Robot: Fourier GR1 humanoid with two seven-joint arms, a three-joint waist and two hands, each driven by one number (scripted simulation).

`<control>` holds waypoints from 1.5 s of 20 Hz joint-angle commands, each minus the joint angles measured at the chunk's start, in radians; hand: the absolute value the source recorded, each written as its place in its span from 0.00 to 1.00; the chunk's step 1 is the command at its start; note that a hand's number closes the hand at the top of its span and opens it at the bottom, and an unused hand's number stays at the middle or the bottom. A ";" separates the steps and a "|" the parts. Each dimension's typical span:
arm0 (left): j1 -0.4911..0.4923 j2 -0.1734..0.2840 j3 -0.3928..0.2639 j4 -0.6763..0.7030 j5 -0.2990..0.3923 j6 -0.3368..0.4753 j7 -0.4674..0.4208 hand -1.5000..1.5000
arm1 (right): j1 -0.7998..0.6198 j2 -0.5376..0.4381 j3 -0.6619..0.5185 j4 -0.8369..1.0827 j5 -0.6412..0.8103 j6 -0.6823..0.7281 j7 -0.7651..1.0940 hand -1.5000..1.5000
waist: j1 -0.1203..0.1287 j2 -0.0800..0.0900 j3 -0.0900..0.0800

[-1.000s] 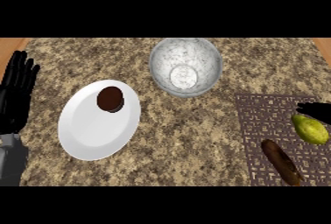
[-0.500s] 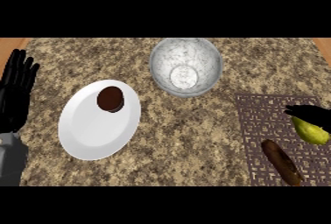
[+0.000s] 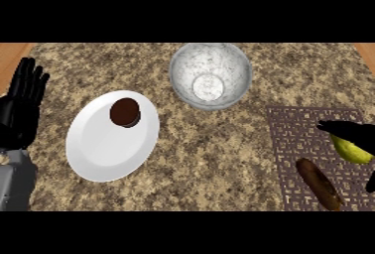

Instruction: Pick the pear from the placemat and place it in the bowl

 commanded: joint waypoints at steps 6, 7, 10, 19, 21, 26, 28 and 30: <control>-0.059 0.026 0.022 0.001 0.003 -0.005 0.055 0.50 | -0.040 0.049 -0.031 0.125 0.056 -0.148 -0.090 1.00 | -0.002 0.000 0.000; 0.003 0.004 0.011 -0.052 0.004 -0.008 0.036 0.50 | -0.095 0.047 -0.045 0.118 0.033 -0.090 -0.094 1.00 | 0.003 0.000 0.000; 0.025 0.000 0.013 -0.076 -0.003 0.000 0.049 0.50 | -0.085 0.046 -0.055 0.173 0.055 -0.166 -0.155 1.00 | 0.003 -0.001 0.000; -0.055 0.003 0.027 0.052 -0.017 0.001 0.005 0.50 | -0.023 0.042 -0.147 0.079 0.033 -0.179 -0.041 1.00 | -0.022 -0.003 -0.001; 0.021 0.035 0.059 -0.004 0.006 -0.020 0.023 0.50 | 0.042 0.067 -0.239 0.133 0.022 -0.190 0.163 1.00 | -0.053 -0.019 -0.005; 0.050 0.045 0.084 -0.013 -0.008 0.008 0.023 0.50 | 0.145 0.103 -0.418 0.123 -0.018 -0.243 0.493 1.00 | -0.112 -0.033 -0.010; 0.047 0.047 0.088 -0.016 0.008 -0.001 0.038 0.50 | 0.178 0.114 -0.434 0.022 -0.009 -0.256 0.581 1.00 | -0.113 -0.035 -0.012; 0.059 0.028 0.069 -0.035 -0.011 0.009 0.021 0.50 | 0.204 0.113 -0.465 -0.093 -0.011 -0.274 0.651 1.00 | -0.112 -0.034 -0.012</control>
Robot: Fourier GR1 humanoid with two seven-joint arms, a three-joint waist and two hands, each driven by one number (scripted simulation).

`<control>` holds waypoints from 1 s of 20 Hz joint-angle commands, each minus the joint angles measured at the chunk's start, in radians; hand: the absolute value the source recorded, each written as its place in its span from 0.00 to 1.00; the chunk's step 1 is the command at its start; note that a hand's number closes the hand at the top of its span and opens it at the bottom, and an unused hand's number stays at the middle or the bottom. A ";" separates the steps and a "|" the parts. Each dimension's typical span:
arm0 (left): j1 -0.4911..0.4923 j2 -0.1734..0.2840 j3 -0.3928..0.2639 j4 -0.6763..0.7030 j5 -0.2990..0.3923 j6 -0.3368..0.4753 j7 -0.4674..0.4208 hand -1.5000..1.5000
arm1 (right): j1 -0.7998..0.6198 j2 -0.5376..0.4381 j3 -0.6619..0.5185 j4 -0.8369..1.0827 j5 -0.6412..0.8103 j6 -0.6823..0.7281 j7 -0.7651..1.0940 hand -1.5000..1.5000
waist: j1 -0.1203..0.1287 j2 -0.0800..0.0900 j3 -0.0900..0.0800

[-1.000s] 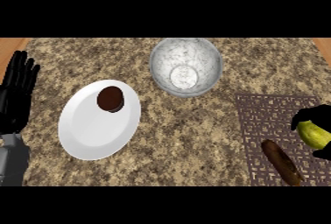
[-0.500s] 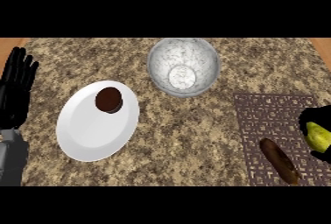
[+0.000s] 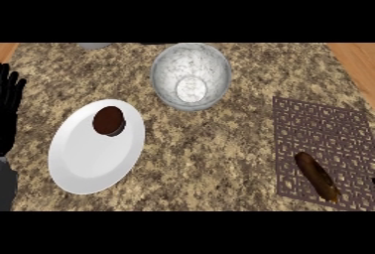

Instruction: Pick the pear from the placemat and place it in the bowl

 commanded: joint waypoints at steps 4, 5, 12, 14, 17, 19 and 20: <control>0.037 -0.014 -0.008 -0.031 -0.010 0.007 -0.009 0.50 | 0.121 0.051 -0.095 -0.404 -0.032 0.022 0.268 1.00 | -0.003 -0.003 0.000; 0.048 -0.026 -0.016 -0.049 -0.011 0.010 -0.008 0.50 | 0.113 0.086 -0.076 -0.479 -0.038 0.043 0.301 1.00 | 0.012 -0.003 0.000; 0.026 -0.002 -0.004 -0.026 0.009 -0.018 0.004 0.50 | 0.061 0.161 -0.037 -0.994 -0.148 0.244 0.479 1.00 | 0.039 0.005 0.002; 0.007 -0.009 -0.011 -0.015 0.006 -0.013 -0.004 0.50 | 0.035 0.186 -0.038 -1.133 -0.205 0.317 0.555 1.00 | 0.035 0.006 0.002; 0.036 -0.041 -0.049 -0.051 0.008 -0.029 0.000 0.50 | -0.043 0.271 -0.020 -1.280 -0.288 0.392 0.716 1.00 | 0.069 0.011 0.005; -0.040 -0.003 -0.027 -0.016 0.013 -0.026 0.027 0.50 | -0.104 0.319 0.032 -1.370 -0.326 0.442 0.831 1.00 | 0.072 0.017 0.005; -0.006 -0.048 -0.064 -0.026 -0.019 -0.009 -0.019 0.50 | -0.140 0.349 0.047 -1.381 -0.348 0.458 0.897 1.00 | 0.083 0.021 0.006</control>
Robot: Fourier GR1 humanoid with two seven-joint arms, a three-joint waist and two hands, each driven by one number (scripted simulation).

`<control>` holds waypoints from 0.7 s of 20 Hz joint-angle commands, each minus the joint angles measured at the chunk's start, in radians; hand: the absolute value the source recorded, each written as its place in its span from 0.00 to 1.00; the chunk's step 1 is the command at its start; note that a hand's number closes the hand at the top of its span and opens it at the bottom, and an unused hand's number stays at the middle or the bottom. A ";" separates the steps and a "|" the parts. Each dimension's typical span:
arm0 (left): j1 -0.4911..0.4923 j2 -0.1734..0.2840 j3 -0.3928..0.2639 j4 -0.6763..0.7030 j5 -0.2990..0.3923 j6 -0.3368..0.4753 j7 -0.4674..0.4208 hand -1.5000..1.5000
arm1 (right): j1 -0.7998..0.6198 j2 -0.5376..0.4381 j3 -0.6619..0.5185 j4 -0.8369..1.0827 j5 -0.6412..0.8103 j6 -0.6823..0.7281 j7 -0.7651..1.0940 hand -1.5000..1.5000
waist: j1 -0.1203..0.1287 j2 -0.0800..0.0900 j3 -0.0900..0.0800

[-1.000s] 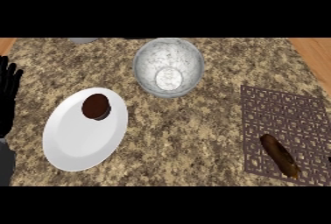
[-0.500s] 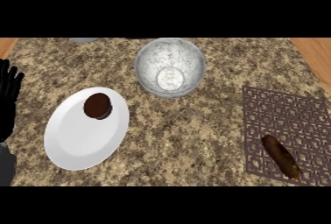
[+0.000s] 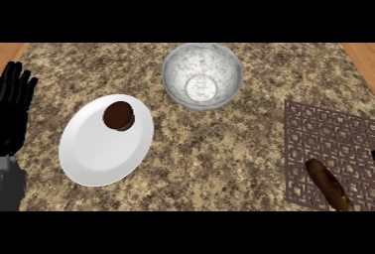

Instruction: Pick the pear from the placemat and place it in the bowl

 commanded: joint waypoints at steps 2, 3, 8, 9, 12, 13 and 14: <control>-0.043 -0.012 -0.030 -0.003 -0.008 0.000 0.011 0.50 | -0.224 0.097 0.138 -0.148 -0.054 0.131 0.349 1.00 | 0.045 0.011 0.000; -0.004 -0.021 -0.035 -0.004 -0.015 -0.007 -0.012 0.50 | -0.296 0.077 0.103 -0.137 -0.100 0.175 0.407 1.00 | 0.042 0.010 0.001; -0.006 -0.013 -0.033 -0.039 0.004 -0.021 0.018 0.50 | -0.551 0.178 0.307 0.017 0.019 0.140 0.619 1.00 | 0.061 0.012 0.003; -0.079 0.002 -0.018 0.023 -0.007 0.003 0.036 0.50 | -0.617 0.154 0.270 0.112 0.000 0.124 0.582 1.00 | 0.049 0.016 0.004; -0.050 -0.036 -0.047 0.025 -0.033 0.017 -0.007 0.50 | -0.702 0.203 0.318 0.241 0.029 0.113 0.597 1.00 | 0.052 0.017 0.004; -0.058 -0.014 -0.036 0.018 -0.008 -0.013 0.009 0.50 | -0.742 0.222 0.344 0.313 0.082 0.070 0.594 1.00 | 0.061 0.018 0.003; -0.061 -0.020 -0.028 0.032 -0.011 -0.006 -0.021 0.50 | -0.723 0.252 0.352 0.363 0.097 0.035 0.565 1.00 | 0.060 0.021 0.004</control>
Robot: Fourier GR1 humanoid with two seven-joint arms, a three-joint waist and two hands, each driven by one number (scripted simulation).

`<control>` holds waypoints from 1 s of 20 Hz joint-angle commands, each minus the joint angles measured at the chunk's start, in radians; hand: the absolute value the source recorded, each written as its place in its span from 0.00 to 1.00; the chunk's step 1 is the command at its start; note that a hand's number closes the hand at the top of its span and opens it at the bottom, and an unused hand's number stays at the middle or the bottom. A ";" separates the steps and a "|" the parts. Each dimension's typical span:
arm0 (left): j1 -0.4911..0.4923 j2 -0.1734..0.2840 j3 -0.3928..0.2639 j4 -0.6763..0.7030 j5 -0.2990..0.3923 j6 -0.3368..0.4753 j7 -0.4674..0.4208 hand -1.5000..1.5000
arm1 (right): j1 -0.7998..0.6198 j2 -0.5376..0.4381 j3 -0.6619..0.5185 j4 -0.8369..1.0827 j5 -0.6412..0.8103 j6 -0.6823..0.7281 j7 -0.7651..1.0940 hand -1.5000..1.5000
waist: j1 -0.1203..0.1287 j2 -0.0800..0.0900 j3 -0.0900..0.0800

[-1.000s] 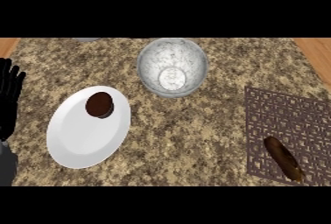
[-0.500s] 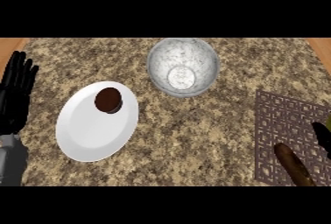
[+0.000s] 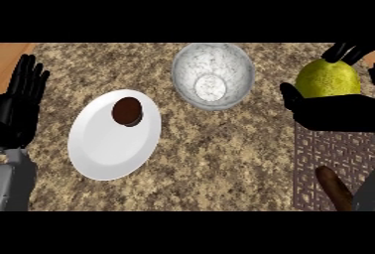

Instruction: Pick the pear from the placemat and place it in the bowl

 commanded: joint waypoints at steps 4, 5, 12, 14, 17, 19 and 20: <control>-0.029 -0.017 0.005 0.088 -0.022 0.013 -0.071 0.50 | -0.174 0.093 0.014 0.310 0.045 -0.035 0.088 1.00 | -0.009 0.006 0.002; 0.021 0.016 0.010 -0.024 0.028 -0.033 0.023 0.50 | -0.185 0.136 0.079 0.348 0.096 -0.084 0.124 1.00 | 0.011 0.002 0.003; 0.024 0.011 0.011 -0.033 0.023 -0.028 0.019 0.50 | -0.129 0.140 0.154 0.609 0.112 -0.346 0.023 1.00 | 0.011 0.003 0.003; 0.025 -0.012 0.004 -0.017 -0.001 0.002 -0.012 0.50 | -0.158 0.140 0.102 0.747 0.188 -0.362 -0.078 1.00 | 0.006 0.006 0.003; -0.055 -0.036 -0.025 0.014 -0.030 0.041 0.002 0.50 | -0.182 0.140 0.188 0.863 0.227 -0.458 -0.020 1.00 | 0.006 0.008 0.003; 0.029 0.031 0.032 -0.062 0.045 -0.040 0.039 0.50 | -0.168 0.140 0.116 0.935 0.210 -0.500 -0.028 1.00 | 0.017 0.006 0.004; 0.015 0.004 0.018 -0.019 0.023 -0.018 0.009 0.50 | -0.154 0.140 0.070 0.977 0.247 -0.562 -0.057 1.00 | 0.012 0.010 0.003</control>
